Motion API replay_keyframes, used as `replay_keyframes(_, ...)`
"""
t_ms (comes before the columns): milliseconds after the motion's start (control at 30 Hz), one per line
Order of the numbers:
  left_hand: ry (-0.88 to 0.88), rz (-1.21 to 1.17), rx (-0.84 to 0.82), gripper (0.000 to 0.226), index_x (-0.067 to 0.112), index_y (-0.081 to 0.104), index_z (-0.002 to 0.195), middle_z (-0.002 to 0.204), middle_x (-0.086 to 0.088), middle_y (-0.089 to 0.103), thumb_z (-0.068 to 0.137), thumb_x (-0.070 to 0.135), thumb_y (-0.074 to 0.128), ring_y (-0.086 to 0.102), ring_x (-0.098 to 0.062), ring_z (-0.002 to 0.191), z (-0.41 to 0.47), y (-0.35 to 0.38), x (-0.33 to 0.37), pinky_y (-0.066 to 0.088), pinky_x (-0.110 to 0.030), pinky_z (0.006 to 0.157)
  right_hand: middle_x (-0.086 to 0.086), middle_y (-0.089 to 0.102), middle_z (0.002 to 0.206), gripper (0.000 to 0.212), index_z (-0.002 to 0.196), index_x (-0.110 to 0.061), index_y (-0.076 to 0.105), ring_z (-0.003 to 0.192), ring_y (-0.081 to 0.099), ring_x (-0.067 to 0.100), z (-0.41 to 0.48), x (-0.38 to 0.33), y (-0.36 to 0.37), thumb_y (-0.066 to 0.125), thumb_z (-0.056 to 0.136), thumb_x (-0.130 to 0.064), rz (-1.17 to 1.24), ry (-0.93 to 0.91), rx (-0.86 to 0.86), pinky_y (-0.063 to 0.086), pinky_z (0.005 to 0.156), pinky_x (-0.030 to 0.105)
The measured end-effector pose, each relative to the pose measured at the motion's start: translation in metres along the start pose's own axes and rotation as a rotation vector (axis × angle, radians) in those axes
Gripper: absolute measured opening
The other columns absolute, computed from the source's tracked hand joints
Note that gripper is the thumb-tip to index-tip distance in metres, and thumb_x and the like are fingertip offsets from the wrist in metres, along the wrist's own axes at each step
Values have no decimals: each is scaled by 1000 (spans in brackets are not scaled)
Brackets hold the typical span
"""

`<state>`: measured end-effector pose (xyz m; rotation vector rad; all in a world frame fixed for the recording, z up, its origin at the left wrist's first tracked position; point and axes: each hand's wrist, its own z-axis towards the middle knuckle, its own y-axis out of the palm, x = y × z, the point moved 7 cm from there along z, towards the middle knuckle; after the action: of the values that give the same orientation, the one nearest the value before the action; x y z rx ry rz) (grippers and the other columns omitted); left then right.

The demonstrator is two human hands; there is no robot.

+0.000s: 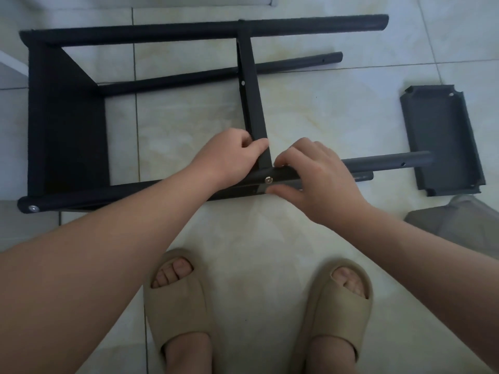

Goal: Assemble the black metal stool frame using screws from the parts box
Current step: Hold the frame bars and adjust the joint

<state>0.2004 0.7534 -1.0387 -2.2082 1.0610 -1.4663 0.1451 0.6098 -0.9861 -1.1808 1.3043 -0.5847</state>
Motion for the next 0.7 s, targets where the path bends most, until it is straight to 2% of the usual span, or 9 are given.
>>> replay_keyframes(100,-9,66,211,33,18,57,101,104,1,61,98,50,50,57,-22,98,-14,-13,11,46,-37,83,5,58,121,52,128,-12,62,107,56,27,-23,5,-16,61,91,-48,62,-26,-8,47,95,42)
replay_keyframes(167,142,176,297,29,18,56,111,118,-2,54,98,44,51,51,-24,111,-25,-17,36,42,-36,89,3,56,130,51,134,-15,59,118,54,25,-52,21,-30,58,94,-46,46,-18,24,46,101,41)
replay_keyframes(267,440,329,331,31,14,57,118,127,-6,54,97,37,55,47,-30,117,-47,-6,94,42,-42,95,5,55,139,49,140,-14,57,128,51,29,-107,64,-48,62,96,-36,-56,46,52,44,105,48)
replay_keyframes(367,618,401,218,30,15,57,119,130,-6,54,97,35,55,45,-30,117,-63,25,147,43,-44,96,10,56,140,51,140,-11,57,129,51,36,-161,112,-64,69,93,-28,-130,166,105,44,103,54)
replay_keyframes(500,849,615,-32,33,17,55,122,135,-5,50,97,38,50,46,-29,117,-85,93,200,44,-44,96,10,55,143,57,143,-15,56,134,48,37,-219,167,-69,74,90,-28,-196,331,108,40,106,53)
replay_keyframes(700,996,844,-283,42,19,46,135,148,-6,40,98,39,46,43,-29,127,-102,202,231,44,-44,100,5,56,142,56,146,-19,52,130,51,34,-275,242,-55,68,93,-26,-131,575,43,44,101,49)
